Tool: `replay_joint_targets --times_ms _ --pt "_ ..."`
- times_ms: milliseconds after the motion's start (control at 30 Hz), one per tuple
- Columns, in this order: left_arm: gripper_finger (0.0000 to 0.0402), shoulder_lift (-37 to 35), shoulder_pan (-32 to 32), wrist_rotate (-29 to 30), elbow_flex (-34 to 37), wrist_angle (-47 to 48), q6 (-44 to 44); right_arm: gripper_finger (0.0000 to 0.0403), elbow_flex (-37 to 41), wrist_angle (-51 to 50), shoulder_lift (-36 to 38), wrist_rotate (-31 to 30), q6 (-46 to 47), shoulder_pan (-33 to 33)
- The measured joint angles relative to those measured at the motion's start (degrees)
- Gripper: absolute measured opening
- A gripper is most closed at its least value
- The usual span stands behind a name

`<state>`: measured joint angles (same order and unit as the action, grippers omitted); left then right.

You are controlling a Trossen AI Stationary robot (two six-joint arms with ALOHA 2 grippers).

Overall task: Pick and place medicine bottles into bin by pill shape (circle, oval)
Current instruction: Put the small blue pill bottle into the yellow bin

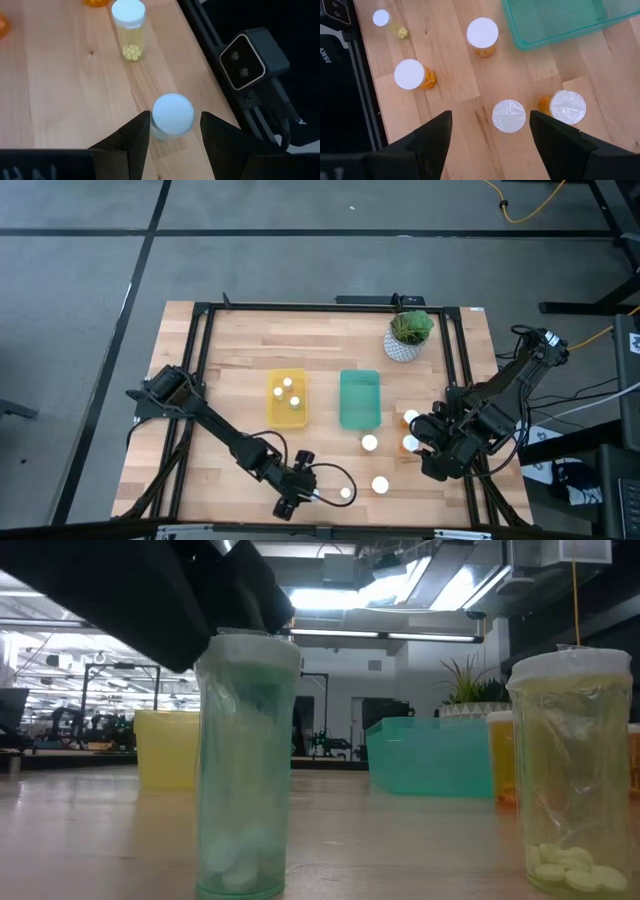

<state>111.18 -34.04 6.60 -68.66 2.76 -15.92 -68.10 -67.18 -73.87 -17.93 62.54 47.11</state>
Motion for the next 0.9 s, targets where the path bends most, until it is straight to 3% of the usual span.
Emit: replay_joint_targets --times_ms 300,900 --pt "0.0167 2.5 0.7 -0.2 0.0 -5.2 2.9 0.0269 0.0 0.0 0.0 0.0 0.1 0.0" --pt "0.0167 2.6 0.8 -0.3 0.0 -5.4 4.5 0.0269 0.0 0.0 0.0 0.0 0.0 0.0"
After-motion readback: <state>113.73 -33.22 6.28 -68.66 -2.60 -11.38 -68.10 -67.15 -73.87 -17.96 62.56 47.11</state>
